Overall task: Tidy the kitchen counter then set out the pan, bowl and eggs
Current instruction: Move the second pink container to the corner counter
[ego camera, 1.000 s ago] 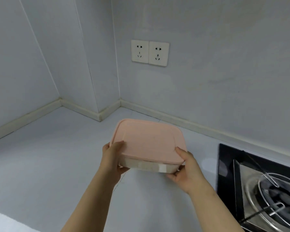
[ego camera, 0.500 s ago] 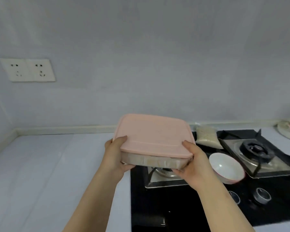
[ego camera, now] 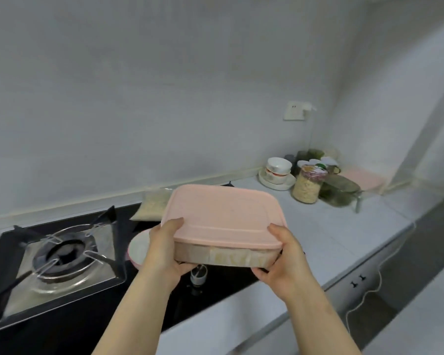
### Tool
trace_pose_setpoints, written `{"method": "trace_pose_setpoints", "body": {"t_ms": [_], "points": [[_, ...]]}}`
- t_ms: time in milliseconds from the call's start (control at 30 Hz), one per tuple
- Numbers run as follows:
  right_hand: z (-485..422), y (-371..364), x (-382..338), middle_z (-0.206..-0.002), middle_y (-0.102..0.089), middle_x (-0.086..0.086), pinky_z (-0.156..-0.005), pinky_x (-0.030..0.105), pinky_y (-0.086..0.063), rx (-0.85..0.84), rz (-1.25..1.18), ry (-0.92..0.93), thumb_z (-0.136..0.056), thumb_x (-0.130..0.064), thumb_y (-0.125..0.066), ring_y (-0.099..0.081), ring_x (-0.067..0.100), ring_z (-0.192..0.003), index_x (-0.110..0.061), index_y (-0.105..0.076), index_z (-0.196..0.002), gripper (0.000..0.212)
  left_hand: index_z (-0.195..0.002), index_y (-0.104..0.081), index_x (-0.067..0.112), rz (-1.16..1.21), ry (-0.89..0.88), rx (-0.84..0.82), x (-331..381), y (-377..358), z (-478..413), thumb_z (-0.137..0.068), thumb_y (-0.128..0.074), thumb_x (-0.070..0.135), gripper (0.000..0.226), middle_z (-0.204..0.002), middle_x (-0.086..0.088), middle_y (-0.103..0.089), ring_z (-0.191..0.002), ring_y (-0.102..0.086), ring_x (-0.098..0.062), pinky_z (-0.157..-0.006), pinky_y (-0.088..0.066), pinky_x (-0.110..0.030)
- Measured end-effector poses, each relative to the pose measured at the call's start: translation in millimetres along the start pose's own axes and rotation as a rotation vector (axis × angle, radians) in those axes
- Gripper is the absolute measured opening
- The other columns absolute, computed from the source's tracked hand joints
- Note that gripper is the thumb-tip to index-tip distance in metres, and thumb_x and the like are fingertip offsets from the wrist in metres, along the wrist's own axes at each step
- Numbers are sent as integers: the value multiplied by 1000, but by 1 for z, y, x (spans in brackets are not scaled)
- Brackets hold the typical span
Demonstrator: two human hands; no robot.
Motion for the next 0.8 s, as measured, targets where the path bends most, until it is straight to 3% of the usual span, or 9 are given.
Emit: {"method": "trace_pose_setpoints", "body": {"t_ms": [133, 200, 300, 433, 500, 633, 800], "points": [[-12, 58, -38, -108, -61, 1, -73, 39, -43, 50, -27, 27, -85, -26, -55, -58, 21, -93, -28, -50, -122, 37, -126, -42, 22, -41, 56, -59, -40, -63, -4, -87, -56, 22, 41, -118, -9, -55, -100, -56, -30, -74, -52, -47], [-21, 83, -55, -104, -62, 1, -78, 42, -42, 84, -67, 48, -86, -26, -54, -58, 21, -92, -28, -50, -121, 35, -123, -42, 23, -61, 86, -88, -58, -94, -10, -88, -56, 20, 38, -115, -10, -55, -99, -56, -31, -79, -51, -51], [-36, 116, -78, -105, -62, 2, -73, 39, -45, 116, -110, 80, -87, -25, -52, -60, 22, -91, -28, -50, -120, 34, -117, -41, 23, -110, 122, -126, -80, -139, -25, -89, -55, 19, 32, -115, -11, -54, -104, -55, -34, -89, -48, -56], [-65, 150, -116, -101, -63, 4, -82, 43, -48, 152, -154, 124, -88, -22, -51, -60, 25, -92, -25, -51, -115, 27, -121, -41, 23, -142, 158, -181, -108, -197, -59, -88, -55, 20, 36, -121, -12, -54, -108, -55, -36, -89, -47, -59], [-87, 165, -141, -101, -64, 5, -87, 45, -47, 180, -185, 180, -89, -22, -51, -60, 25, -93, -24, -52, -113, 25, -127, -41, 22, -156, 178, -224, -121, -232, -81, -88, -56, 21, 42, -123, -12, -54, -108, -55, -36, -84, -49, -58], [-133, 184, -192, -98, -66, 4, -73, 36, -49, 246, -291, 319, -91, -24, -49, -61, 22, -89, -22, -55, -113, 22, -128, -43, 24, -139, 220, -291, -142, -306, -117, -86, -56, 23, 44, -123, -10, -56, -106, -57, -32, -66, -53, -45], [-177, 203, -241, -100, -70, 4, -98, 36, -46, 277, -450, 406, -93, -27, -53, -63, 20, -98, -16, -61, -105, 18, -128, -42, 25, -115, 194, -315, -159, -386, -140, -88, -53, 21, 42, -123, -8, -55, -103, -56, -31, -61, -51, -40]]}}
Point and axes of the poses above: each hand's wrist, its own z-axis away from the middle knuckle, its own y-axis out of the back of the hand, x = y × z, the point moved 3 cm from there along -z, towards the middle knuckle
